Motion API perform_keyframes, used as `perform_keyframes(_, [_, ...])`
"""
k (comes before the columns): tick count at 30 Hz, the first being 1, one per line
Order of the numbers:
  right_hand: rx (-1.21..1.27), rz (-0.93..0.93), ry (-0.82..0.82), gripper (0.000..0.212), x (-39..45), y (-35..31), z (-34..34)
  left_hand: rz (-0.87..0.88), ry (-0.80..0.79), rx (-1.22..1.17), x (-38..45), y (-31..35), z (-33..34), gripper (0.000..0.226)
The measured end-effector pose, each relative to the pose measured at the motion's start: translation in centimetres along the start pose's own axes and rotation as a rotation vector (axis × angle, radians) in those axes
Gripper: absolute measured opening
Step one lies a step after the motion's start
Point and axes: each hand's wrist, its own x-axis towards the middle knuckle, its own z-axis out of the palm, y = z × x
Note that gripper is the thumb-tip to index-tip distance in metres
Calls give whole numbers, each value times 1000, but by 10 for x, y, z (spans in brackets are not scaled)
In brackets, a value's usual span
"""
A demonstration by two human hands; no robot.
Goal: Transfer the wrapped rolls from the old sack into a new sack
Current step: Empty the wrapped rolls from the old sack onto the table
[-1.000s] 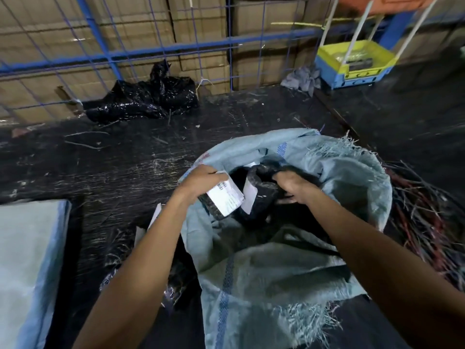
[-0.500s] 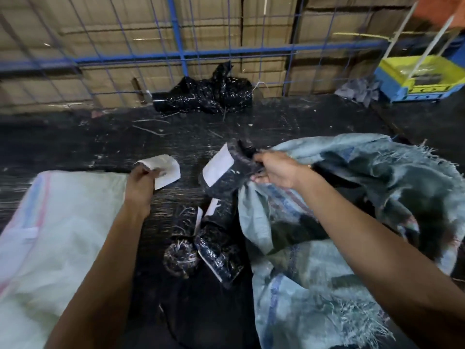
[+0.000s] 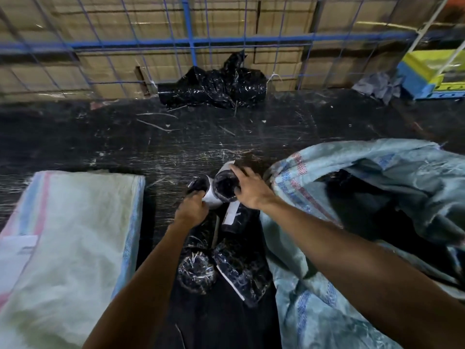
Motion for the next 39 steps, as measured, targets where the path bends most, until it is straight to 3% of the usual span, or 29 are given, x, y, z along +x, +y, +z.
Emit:
perform_keyframes(4, [-54,2,-69,73,2,-1,-11,-50,143,-135,3,3,-5,44])
perform_keyframes(8, [-3,-14,-13,56,-5,-1,-26,-10,280,-144,-11,22,-13,43])
perform_keyframes(12, [298,-90,272,22,-37,7,-55,128,455,-209,-25,63,-23,30])
perform_keyframes(16, [612,60,482,24,-80,64,-79,402,500,-326,-44,142,-17,20])
perform_keyframes(18, [636,228,463,21,-92,110,-81,532,401,-385,-51,187,-6,20])
perform_keyframes(20, [620,383,418,21,-103,157,-80,578,129,-462,-50,226,17,20])
perform_keyframes(23, [496,486,407,23,-113,212,-86,467,-362,-342,-39,272,50,15])
perform_keyframes(26, [450,523,368,50,-119,239,-108,314,-474,-51,-17,296,75,40])
perform_keyframes(29, [359,512,445,51,-114,261,-129,143,-269,-62,9,310,90,62])
perform_keyframes(33, [208,395,579,62,-102,286,-140,71,219,-56,30,344,87,47])
perform_keyframes(35, [186,366,617,58,-95,293,-145,87,362,5,34,361,85,41])
perform_keyframes(37, [201,341,514,47,-86,300,-146,152,330,55,42,368,91,37])
perform_keyframes(39, [131,351,255,51,-75,311,-142,220,114,79,58,369,107,43])
